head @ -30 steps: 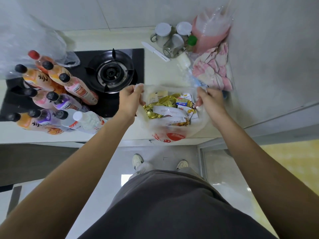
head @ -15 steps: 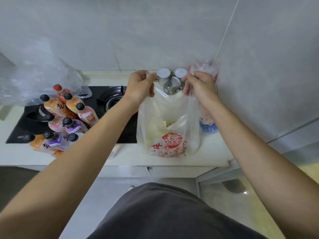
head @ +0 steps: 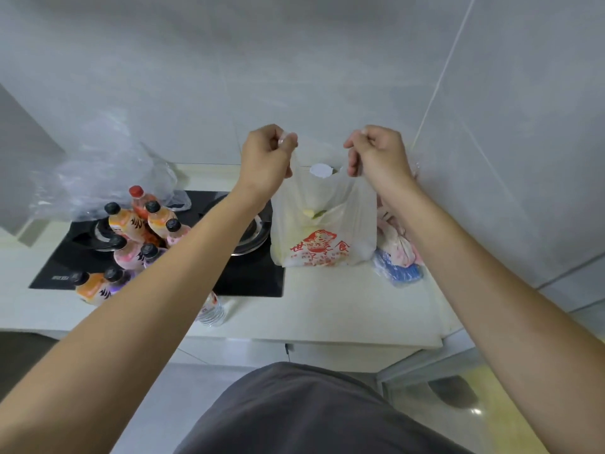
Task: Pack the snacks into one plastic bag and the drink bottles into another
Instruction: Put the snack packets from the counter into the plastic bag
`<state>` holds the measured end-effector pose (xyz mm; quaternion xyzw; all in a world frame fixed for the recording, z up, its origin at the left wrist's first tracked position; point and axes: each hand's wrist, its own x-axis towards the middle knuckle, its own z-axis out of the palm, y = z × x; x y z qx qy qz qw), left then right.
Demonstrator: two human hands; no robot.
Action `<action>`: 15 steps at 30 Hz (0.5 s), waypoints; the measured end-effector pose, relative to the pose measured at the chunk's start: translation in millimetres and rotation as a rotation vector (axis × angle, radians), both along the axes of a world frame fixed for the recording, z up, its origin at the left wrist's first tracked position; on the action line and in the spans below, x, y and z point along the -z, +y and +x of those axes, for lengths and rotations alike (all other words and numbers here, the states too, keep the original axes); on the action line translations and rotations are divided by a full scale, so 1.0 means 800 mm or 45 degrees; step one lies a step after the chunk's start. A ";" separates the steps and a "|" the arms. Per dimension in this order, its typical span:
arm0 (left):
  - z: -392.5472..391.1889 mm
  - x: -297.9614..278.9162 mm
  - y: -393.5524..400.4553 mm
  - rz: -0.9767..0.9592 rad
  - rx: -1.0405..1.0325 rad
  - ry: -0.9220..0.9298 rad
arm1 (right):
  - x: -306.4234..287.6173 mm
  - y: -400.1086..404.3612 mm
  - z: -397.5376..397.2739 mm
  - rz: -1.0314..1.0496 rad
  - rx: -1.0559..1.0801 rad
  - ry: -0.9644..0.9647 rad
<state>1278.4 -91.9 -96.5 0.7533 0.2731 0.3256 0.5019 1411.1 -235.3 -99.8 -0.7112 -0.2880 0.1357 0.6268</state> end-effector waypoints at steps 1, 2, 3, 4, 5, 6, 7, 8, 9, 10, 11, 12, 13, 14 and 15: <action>-0.002 0.002 0.004 -0.003 0.012 0.027 | 0.002 0.002 -0.001 -0.034 -0.023 -0.012; -0.003 0.004 0.007 -0.008 0.028 0.062 | 0.004 0.005 -0.002 -0.071 -0.043 -0.028; -0.002 0.006 0.011 -0.012 0.039 0.096 | 0.006 0.008 -0.003 -0.099 -0.054 -0.040; -0.001 0.007 0.016 -0.012 0.042 0.125 | 0.008 0.011 -0.003 -0.114 -0.054 -0.050; 0.001 0.008 0.021 -0.001 0.046 0.153 | 0.009 0.015 -0.003 -0.127 -0.051 -0.060; 0.004 0.009 0.025 0.023 0.055 0.190 | 0.010 0.018 -0.003 -0.151 -0.050 -0.081; 0.006 0.009 0.029 0.053 0.074 0.233 | 0.010 0.021 -0.003 -0.189 -0.057 -0.108; 0.008 0.010 0.032 0.078 0.098 0.274 | 0.011 0.024 -0.003 -0.229 -0.072 -0.133; 0.010 0.009 0.034 0.094 0.120 0.304 | 0.011 0.028 -0.002 -0.256 -0.091 -0.149; 0.013 0.009 0.036 0.100 0.135 0.319 | 0.010 0.033 -0.001 -0.274 -0.107 -0.156; 0.016 0.008 0.038 0.097 0.140 0.327 | 0.009 0.037 0.001 -0.285 -0.118 -0.159; 0.019 0.008 0.039 0.082 0.138 0.328 | 0.008 0.042 0.002 -0.295 -0.124 -0.162; 0.022 0.008 0.040 0.053 0.138 0.322 | 0.008 0.046 0.003 -0.301 -0.130 -0.161; 0.025 0.010 0.041 0.010 0.148 0.312 | 0.009 0.050 0.005 -0.304 -0.137 -0.147; 0.027 0.011 0.040 -0.037 0.166 0.303 | 0.010 0.054 0.006 -0.303 -0.148 -0.110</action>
